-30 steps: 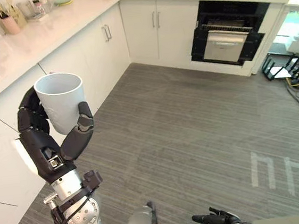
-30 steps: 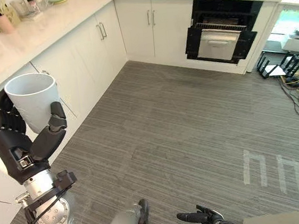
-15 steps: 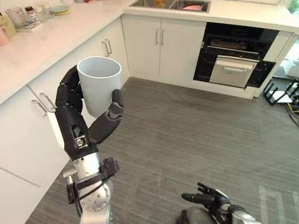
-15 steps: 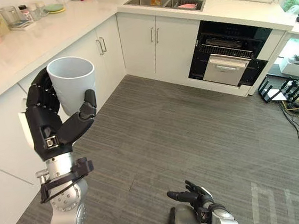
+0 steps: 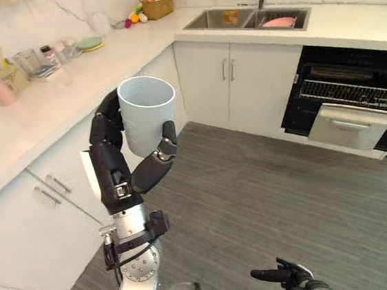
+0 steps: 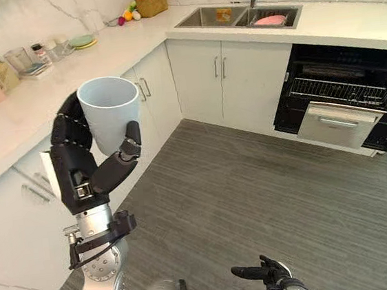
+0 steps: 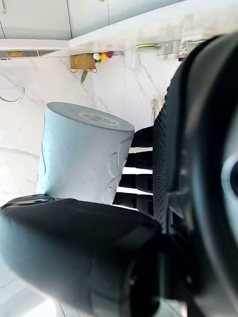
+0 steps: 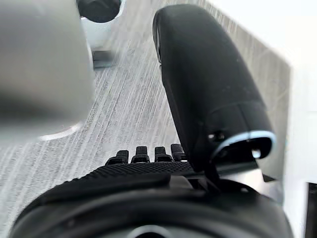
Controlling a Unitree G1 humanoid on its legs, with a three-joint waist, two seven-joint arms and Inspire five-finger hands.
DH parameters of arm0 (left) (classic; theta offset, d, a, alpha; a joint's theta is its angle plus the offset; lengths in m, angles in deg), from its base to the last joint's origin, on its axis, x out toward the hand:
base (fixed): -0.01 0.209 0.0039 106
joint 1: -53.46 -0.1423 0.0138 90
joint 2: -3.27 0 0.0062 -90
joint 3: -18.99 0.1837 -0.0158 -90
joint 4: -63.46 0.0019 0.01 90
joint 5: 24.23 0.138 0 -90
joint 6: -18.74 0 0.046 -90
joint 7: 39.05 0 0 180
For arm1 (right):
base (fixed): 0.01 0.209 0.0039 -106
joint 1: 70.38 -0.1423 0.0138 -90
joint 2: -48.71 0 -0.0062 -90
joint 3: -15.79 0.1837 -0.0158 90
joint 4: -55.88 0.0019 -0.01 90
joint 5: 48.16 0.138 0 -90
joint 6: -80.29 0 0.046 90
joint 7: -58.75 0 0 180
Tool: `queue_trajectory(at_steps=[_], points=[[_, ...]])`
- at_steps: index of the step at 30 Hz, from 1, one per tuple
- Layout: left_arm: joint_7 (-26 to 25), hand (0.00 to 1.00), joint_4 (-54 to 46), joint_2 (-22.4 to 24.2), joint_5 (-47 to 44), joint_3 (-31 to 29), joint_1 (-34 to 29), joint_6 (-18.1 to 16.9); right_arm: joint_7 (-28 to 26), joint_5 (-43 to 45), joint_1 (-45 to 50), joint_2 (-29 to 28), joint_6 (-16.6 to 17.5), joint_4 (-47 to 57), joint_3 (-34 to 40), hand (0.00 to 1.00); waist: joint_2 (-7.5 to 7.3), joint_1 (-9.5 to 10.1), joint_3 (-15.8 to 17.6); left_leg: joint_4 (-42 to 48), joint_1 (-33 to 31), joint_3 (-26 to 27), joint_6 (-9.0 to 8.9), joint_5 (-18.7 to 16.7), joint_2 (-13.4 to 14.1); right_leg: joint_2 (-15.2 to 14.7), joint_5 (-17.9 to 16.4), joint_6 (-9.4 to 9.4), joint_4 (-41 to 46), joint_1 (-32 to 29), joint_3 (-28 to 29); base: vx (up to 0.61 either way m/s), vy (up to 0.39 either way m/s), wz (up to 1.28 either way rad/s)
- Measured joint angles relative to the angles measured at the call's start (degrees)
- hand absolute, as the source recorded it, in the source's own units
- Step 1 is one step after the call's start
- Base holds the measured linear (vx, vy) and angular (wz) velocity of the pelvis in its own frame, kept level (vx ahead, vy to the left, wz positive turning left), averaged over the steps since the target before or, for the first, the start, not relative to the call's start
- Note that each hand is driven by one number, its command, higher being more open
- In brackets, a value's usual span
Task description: Walk over to the sink, pick up the cup, carry it to the dishwasher, place the cup inside the dishwasher, then close the dishwasher door
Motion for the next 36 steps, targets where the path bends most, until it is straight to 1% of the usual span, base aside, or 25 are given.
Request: queue_trajectory(at_steps=[1,2,3,5,6,7,8,9,10,11,12,13,15,17,20,21,22,23,25,26,27,28,30,33,36], points=[[0.23,0.0,0.0,-0.03,0.05,0.17,-0.15,-0.02,0.86,-0.03,-0.14,0.03,0.45,-0.46,-0.03,1.0,-0.04,0.2,-0.08,-2.7,0.49,-1.74,-0.39,3.76,-1.36,-0.49,-0.38,0.66,-0.42,0.61,0.92,0.68,0.186,-0.68],[0.49,0.0,0.24,-0.39,0.11,0.67,0.01,-0.3,2.69,-0.14,-0.83,-0.5,1.63,-1.79,0.22,1.0,-0.95,0.28,-0.39,-4.71,1.44,-3.32,1.89,8.05,-3.15,-2.13,-1.57,2.17,-0.63,1.12,2.1,0.46,0.137,-0.17],[0.74,0.0,0.77,-0.56,0.11,1.03,0.77,-0.35,3.5,-0.19,-1.16,-0.91,1.8,-1.88,0.43,1.0,-1.4,-0.15,-0.44,-3.6,1.17,-3.65,2.07,7.75,-4.2,-3.11,-1.82,2.71,-0.34,1.12,2.58,0.54,0.137,-0.19],[1.49,0.0,2.54,-0.86,-0.27,0.07,1.28,0.04,5.27,-0.2,-3.0,-2.38,1.92,-2.43,0.27,1.0,-3.57,-0.09,0.44,8.59,0.26,-0.56,3.7,0.71,-3.36,-3.9,-0.1,4.19,1.41,3.62,5.39,0.5,0.103,-0.53],[1.83,0.0,3.4,-1.08,-0.43,-0.58,1.54,0.21,5.79,-0.11,-3.61,-2.69,2.05,-2.36,0.39,1.0,-3.6,0.19,0.83,15.12,-1.85,1.05,4.02,-1.58,-3.21,-3.42,0.65,4.4,2.81,4.71,5.66,0.41,0.091,-0.79],[2.92,0.0,4.73,-2.1,-1.35,-0.11,1.64,0.26,7.01,0.07,-3.01,-2.87,2.75,-2.4,0.68,1.0,-4.45,0.38,-0.07,16.84,-2.0,1.45,2.99,-4.92,-4.05,-3.8,0.61,4.46,7.9,4.79,4.79,0.34,0.115,-0.66],[4.37,0.0,4.26,-2.65,-1.38,1.25,1.6,0.58,8.16,0.17,-1.5,-2.27,3.52,-1.59,0.9,1.0,-2.86,0.53,-1.34,11.31,0.88,2.03,5.63,-4.13,-3.5,-3.21,0.69,4.69,16.6,3.26,1.65,0.37,0.182,-0.71],[5.24,0.0,4.01,-4.06,-1.4,1.51,1.89,0.12,9.37,0.39,-1.18,-3.29,3.91,-1.66,0.94,1.0,-4.87,0.73,-1.81,11.94,3.48,4.04,6.66,-7.02,-4.32,-5.89,1.25,5.92,26.55,0.46,0.18,0.42,0.187,-0.77],[5.93,0.0,3.93,-5.62,-1.52,2.22,1.85,0.33,10.51,1.05,-0.69,-4.13,4.16,-1.63,1.28,1.0,-7.13,0.54,-2.33,8.56,7.77,5.95,7.4,-9.04,-6.27,-10.58,8.37,8.74,38.64,-4.94,-1.74,0.38,0.144,-0.76],[5.9,0.0,3.97,-6.01,-1.49,2.48,1.87,0.5,10.85,1.12,-0.46,-4.12,4.34,-1.46,1.29,1.0,-7.6,0.52,-2.54,5.93,10.29,7.1,7.43,-9.04,-6.72,-12.37,10.31,7.06,44.17,-8.06,-2.16,0.39,0.132,-0.98],[4.46,0.0,3.99,-5.95,-0.42,3.07,1.87,0.83,11.5,1.0,0.4,-3.88,5.35,0.07,1.29,1.0,-6.95,-0.04,-2.83,1.39,14.16,9.02,7.28,-8.92,-6.45,-13.62,7.72,3.17,50.9,-14.79,-2.9,0.36,0.182,-0.8],[3.34,0.0,3.98,-6.05,0.07,3.72,2.16,0.84,11.92,0.99,1.42,-3.96,5.92,2.25,1.22,1.0,-6.29,-1.31,-3.11,-1.57,16.43,9.73,6.97,-7.9,-6.04,-13.26,5.12,2.54,51.4,-18.95,-4.67,0.45,0.211,-0.74],[2.48,0.0,4.11,-6.84,-0.02,4.52,4.46,1.64,14.21,1.0,2.42,-4.77,6.38,6.6,1.24,1.0,-4.77,-4.26,-2.19,-5.74,21.02,10.57,6.87,-7.52,-4.34,-9.8,-0.17,3.06,41.83,-24.75,-10.0,0.44,0.127,-0.35],[3.28,0.0,4.3,-7.33,-0.28,4.72,7.36,2.97,17.19,1.06,3.26,-5.43,6.42,10.21,1.54,1.0,-3.58,-5.95,-0.58,-6.32,24.29,10.77,5.25,-8.46,-2.79,-6.77,-0.34,2.45,27.36,-26.0,-15.76,0.48,0.062,-0.35],[5.12,0.0,4.23,-7.08,-1.32,4.76,8.5,3.18,22.6,1.08,6.71,-6.37,6.5,17.3,1.67,1.0,-4.04,-6.7,-0.43,-5.21,30.33,12.21,1.52,-11.55,-4.19,-4.8,10.2,1.04,8.96,-26.3,-21.75,0.58,0.007,-0.45],[5.32,0.0,4.12,-7.34,-1.15,5.0,8.22,2.95,24.15,0.96,9.42,-6.48,6.8,21.14,1.61,1.0,-6.49,-7.14,-0.96,-1.86,31.9,11.75,1.42,-14.32,-6.65,-6.52,21.03,-3.63,7.61,-26.49,-22.58,0.58,-0.027,-0.27],[5.3,0.0,4.44,-7.22,-0.87,5.04,7.93,2.44,24.45,0.6,10.68,-5.97,7.53,22.67,1.68,1.0,-6.47,-7.35,-0.91,0.42,32.26,11.63,1.59,-16.68,-6.79,-6.9,16.73,-10.27,9.94,-26.4,-23.32,0.55,-0.021,-0.53],[5.06,0.0,4.79,-4.88,-0.16,5.04,6.92,2.23,24.49,-0.32,11.38,-4.7,9.75,23.45,3.33,1.0,-1.92,-7.38,-0.76,4.54,32.38,12.22,1.83,-20.67,-3.45,-4.53,12.94,-9.65,15.33,-27.63,-22.65,0.51,-0.019,-0.55],[4.76,0.0,4.87,-5.4,-0.07,5.39,7.14,0.84,24.21,-0.78,13.24,-7.39,17.33,23.73,8.28,1.0,-1.67,-7.92,-0.72,12.12,31.78,13.99,2.58,-21.48,-1.76,-4.17,5.4,-7.37,21.37,-28.3,-21.18,0.48,-0.045,-0.41],[4.4,0.0,4.82,-5.67,-0.08,5.58,7.17,-0.56,24.43,-1.61,15.03,-8.84,20.31,27.07,10.98,1.0,-0.86,-8.78,-0.23,23.18,28.52,15.09,3.72,-20.2,1.51,-2.6,2.36,-6.76,22.32,-26.77,-21.64,0.45,-0.093,-0.3],[4.51,0.0,4.45,-5.43,-0.19,5.73,6.92,-1.26,25.0,-2.35,16.79,-9.42,20.46,33.3,11.67,1.0,-0.15,-8.98,0.38,35.92,24.13,15.2,5.98,-13.61,5.85,-1.51,-0.48,-7.3,22.46,-24.01,-23.07,0.44,-0.076,-0.41],[4.48,0.0,4.15,-5.29,-0.21,5.73,6.35,-1.66,25.15,-2.57,17.63,-9.47,20.48,37.04,11.58,1.0,-0.3,-8.82,0.48,41.8,21.74,14.93,5.9,-8.04,7.58,-0.59,-1.11,-7.39,22.45,-22.93,-22.62,0.45,-0.059,-0.71],[4.06,0.0,4.08,-4.94,-0.13,5.97,4.18,-2.63,25.14,-4.32,19.26,-9.32,21.7,48.94,11.03,1.0,-0.38,-8.35,0.69,54.32,14.43,12.32,4.09,-8.07,11.59,2.71,-2.45,-7.39,21.26,-19.75,-19.95,0.45,-0.061,-0.77],[2.79,0.0,4.65,-4.89,0.16,5.98,0.69,-2.66,25.44,-7.24,18.16,-8.59,27.41,58.48,8.84,1.0,-2.6,-6.87,0.51,49.31,5.15,10.95,3.96,-13.72,14.17,4.88,-2.25,-6.94,14.73,-13.16,-14.19,0.43,-0.058,-0.91],[0.73,0.0,5.33,-4.34,1.08,5.83,-0.34,-3.14,25.55,-8.93,14.82,-5.74,30.29,58.04,8.59,1.0,-3.06,-5.17,-0.52,21.84,3.83,9.43,2.05,-15.24,12.19,4.96,-1.13,-6.57,8.72,-7.85,-7.92,0.48,0.051,-0.92]])
